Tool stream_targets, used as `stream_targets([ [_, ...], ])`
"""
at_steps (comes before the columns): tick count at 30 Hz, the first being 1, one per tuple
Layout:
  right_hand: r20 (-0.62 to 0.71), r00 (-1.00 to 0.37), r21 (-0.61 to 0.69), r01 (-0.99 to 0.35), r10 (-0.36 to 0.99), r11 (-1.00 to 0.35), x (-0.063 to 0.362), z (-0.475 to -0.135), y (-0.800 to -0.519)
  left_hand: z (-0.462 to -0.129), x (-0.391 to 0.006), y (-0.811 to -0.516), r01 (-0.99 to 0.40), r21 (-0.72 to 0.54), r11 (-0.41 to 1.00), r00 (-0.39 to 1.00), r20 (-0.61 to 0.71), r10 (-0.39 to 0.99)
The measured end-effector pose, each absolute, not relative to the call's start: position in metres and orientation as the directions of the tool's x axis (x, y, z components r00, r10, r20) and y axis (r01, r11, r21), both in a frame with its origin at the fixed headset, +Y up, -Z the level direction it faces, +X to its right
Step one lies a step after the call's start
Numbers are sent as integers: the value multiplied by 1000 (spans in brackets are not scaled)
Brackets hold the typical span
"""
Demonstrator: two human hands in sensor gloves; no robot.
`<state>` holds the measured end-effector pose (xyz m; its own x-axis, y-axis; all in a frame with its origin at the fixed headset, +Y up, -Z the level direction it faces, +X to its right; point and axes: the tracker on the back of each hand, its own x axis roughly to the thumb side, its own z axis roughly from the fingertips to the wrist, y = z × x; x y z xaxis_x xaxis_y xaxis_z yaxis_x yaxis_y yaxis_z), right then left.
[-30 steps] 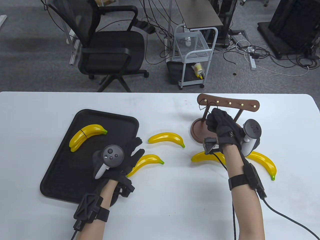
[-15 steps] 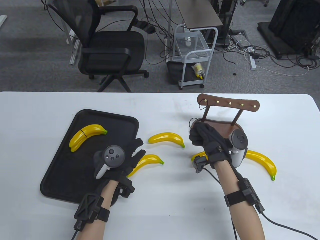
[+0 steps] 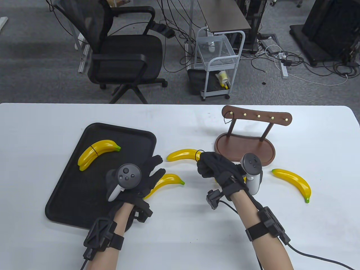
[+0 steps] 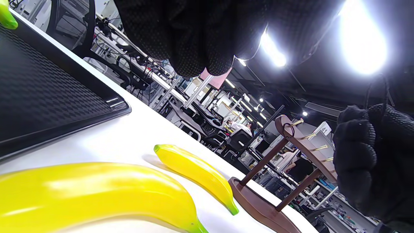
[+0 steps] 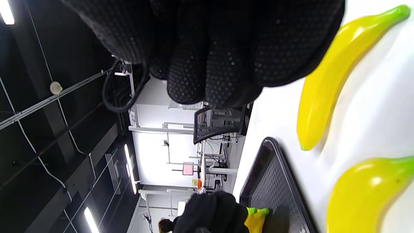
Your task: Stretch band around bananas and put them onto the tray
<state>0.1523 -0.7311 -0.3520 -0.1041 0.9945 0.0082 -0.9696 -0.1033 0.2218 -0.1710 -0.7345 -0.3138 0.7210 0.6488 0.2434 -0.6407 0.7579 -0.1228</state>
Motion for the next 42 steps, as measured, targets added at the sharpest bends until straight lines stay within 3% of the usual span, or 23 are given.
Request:
stream_targets([
  [23, 61, -189, 436, -878, 980, -197, 101, -338, -739, -311, -157, -736, -668, -208, 714, 651, 301, 697],
  [42, 71, -257, 528, -810, 964, -255, 86, -333, -749, -308, -150, -735, -659, -233, 715, 635, 339, 695],
])
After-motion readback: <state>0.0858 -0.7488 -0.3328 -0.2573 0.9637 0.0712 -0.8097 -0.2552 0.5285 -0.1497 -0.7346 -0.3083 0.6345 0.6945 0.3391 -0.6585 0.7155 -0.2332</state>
